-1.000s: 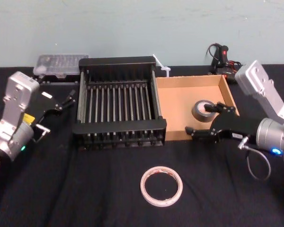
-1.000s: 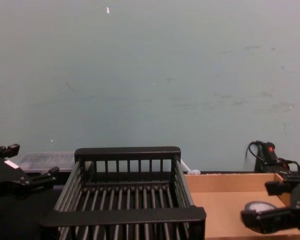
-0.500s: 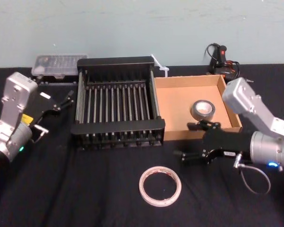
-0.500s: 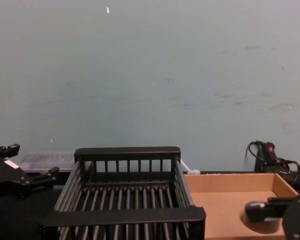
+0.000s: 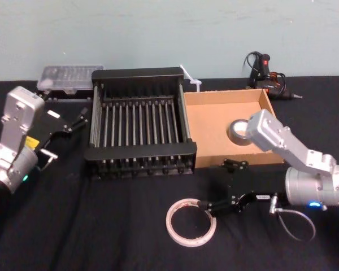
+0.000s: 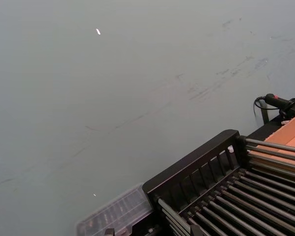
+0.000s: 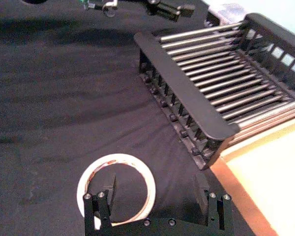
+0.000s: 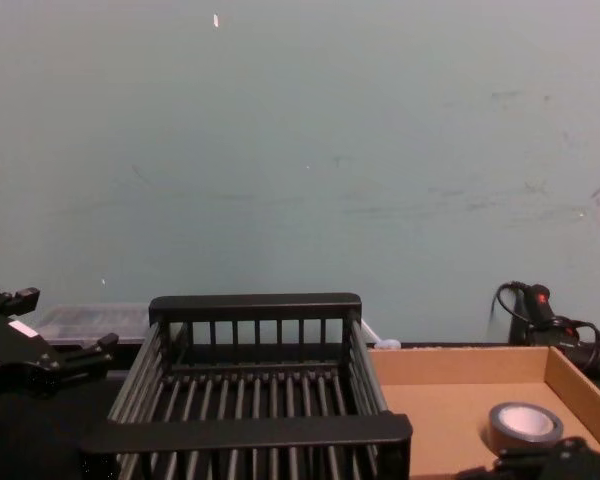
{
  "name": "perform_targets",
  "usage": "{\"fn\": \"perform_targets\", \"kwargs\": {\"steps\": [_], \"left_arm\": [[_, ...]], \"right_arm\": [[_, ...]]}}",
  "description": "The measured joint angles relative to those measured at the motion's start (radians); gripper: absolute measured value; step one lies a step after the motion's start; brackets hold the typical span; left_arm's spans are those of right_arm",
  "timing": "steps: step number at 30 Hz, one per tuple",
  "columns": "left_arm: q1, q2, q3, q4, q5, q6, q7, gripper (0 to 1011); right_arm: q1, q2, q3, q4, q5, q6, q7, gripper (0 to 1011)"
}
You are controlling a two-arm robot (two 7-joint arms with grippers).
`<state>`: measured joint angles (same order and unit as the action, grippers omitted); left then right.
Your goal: Pick up the white tape and place it into the black box , Pick up the silver tape and place it into the brown box.
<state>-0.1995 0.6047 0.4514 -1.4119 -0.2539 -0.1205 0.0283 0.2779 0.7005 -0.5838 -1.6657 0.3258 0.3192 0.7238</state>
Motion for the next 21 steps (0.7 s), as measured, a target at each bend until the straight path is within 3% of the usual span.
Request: {"fn": "perform_targets", "kwargs": {"steps": [21], "left_arm": [[0.000, 0.000, 0.000, 0.000, 0.000, 0.000, 0.000, 1001]], "right_arm": [[0.093, -0.037, -0.111, 0.099, -0.010, 0.031, 0.020, 1000]]}}
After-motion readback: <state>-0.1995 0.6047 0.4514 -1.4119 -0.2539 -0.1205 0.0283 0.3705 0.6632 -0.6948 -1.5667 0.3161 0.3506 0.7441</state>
